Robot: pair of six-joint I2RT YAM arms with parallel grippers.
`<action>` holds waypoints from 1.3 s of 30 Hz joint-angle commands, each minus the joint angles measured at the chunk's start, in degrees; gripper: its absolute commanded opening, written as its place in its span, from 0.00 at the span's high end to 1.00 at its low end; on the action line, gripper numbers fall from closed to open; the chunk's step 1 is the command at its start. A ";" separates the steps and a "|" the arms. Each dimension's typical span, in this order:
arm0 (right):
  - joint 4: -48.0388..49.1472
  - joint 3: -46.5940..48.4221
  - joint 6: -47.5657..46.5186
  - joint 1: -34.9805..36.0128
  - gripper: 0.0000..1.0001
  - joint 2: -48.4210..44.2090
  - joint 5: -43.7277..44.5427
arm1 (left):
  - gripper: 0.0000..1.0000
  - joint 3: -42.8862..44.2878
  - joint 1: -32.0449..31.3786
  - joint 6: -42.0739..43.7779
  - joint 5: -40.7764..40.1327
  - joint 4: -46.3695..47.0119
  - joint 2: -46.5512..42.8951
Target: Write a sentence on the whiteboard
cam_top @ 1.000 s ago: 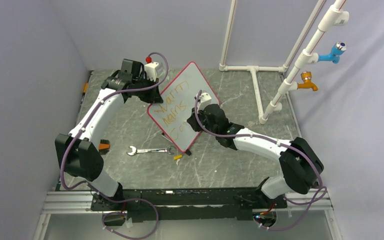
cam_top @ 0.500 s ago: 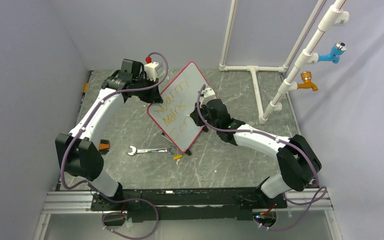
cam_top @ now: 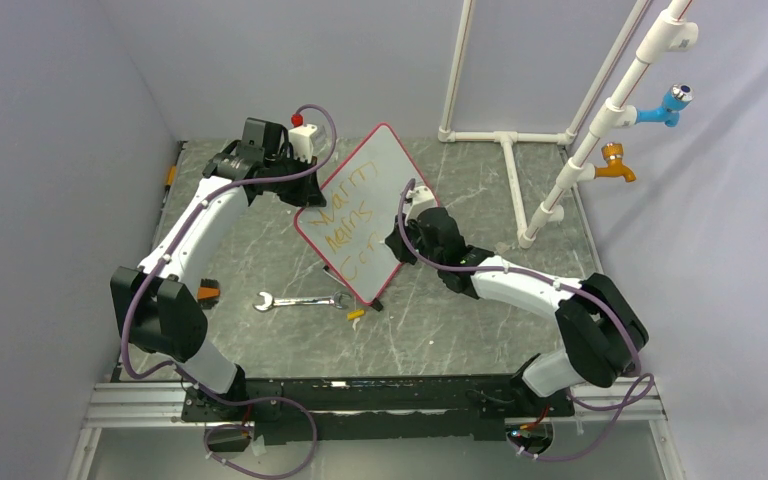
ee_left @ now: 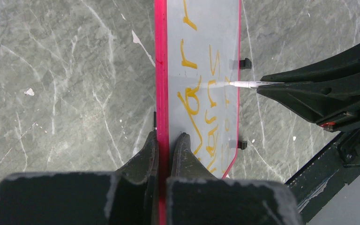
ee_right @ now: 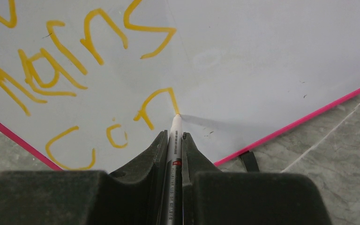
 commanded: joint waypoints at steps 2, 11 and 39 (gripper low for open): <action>-0.72 0.68 0.59 0.13 1.00 -1.66 -0.59 | 1.00 -1.96 -0.34 8.92 -15.50 -6.62 3.04; -2.10 3.04 -0.92 -0.16 1.00 -5.44 2.98 | 1.00 -1.97 -0.33 8.99 -16.13 -6.72 2.80; 1.68 4.81 -0.43 -4.52 1.00 -2.29 -2.08 | 1.00 -1.79 -0.37 9.04 -16.21 -6.81 2.93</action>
